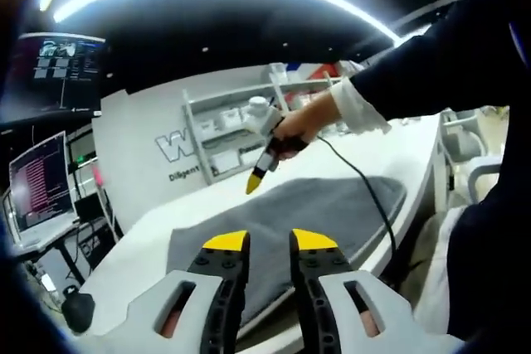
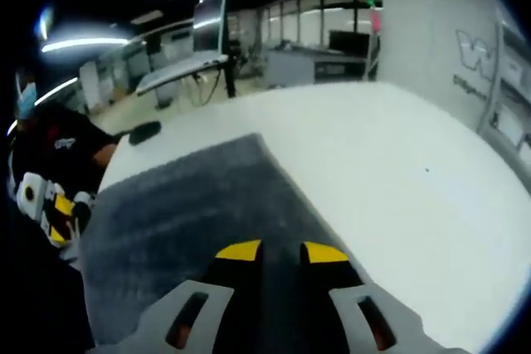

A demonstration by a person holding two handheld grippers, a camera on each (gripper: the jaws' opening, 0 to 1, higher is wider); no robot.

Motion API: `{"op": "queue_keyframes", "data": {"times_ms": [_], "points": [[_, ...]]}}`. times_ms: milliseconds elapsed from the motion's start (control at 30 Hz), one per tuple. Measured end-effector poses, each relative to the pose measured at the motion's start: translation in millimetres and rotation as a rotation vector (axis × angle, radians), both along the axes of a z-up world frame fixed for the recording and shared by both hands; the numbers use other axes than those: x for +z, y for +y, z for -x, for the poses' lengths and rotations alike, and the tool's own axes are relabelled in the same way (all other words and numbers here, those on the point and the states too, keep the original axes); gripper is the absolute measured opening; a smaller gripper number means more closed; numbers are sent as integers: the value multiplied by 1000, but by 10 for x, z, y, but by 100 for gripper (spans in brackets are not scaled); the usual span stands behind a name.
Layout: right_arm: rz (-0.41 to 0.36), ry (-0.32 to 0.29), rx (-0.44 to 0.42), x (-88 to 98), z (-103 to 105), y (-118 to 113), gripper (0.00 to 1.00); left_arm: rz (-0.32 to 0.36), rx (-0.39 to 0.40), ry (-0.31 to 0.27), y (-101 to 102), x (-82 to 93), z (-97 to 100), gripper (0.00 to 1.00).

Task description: Open the folded towel by lifting each exposed corner and separating the folded layers until the towel lies flat within the target outline without major curled edges

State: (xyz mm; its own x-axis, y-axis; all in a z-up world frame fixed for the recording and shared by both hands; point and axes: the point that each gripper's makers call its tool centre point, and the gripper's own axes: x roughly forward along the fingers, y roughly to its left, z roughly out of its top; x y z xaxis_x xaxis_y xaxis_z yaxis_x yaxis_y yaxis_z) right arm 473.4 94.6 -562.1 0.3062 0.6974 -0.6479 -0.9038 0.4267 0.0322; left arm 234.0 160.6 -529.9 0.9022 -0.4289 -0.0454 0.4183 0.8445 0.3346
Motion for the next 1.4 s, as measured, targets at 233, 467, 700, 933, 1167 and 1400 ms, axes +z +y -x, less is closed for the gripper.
{"op": "queue_keyframes", "data": {"times_ms": [233, 467, 700, 933, 1167, 1400], "points": [[3, 13, -56, 12, -59, -394, 15, -29, -50, 11, -277, -12, -35, 19], [-4, 15, -89, 12, -81, -636, 15, -32, -106, 31, -544, -30, -23, 19], [-1, 16, -108, 3, -135, -829, 16, -35, -160, 70, -783, -75, -26, 20], [12, 16, -157, -52, -238, -1062, 16, -37, -220, 106, -1044, -107, -29, 24], [5, 18, -201, -121, -355, -1227, 16, -79, -250, 109, -1219, -136, -48, 26], [-14, 21, -238, -128, -410, -1349, 16, -99, -282, 127, -1360, -198, -43, 27]]}}
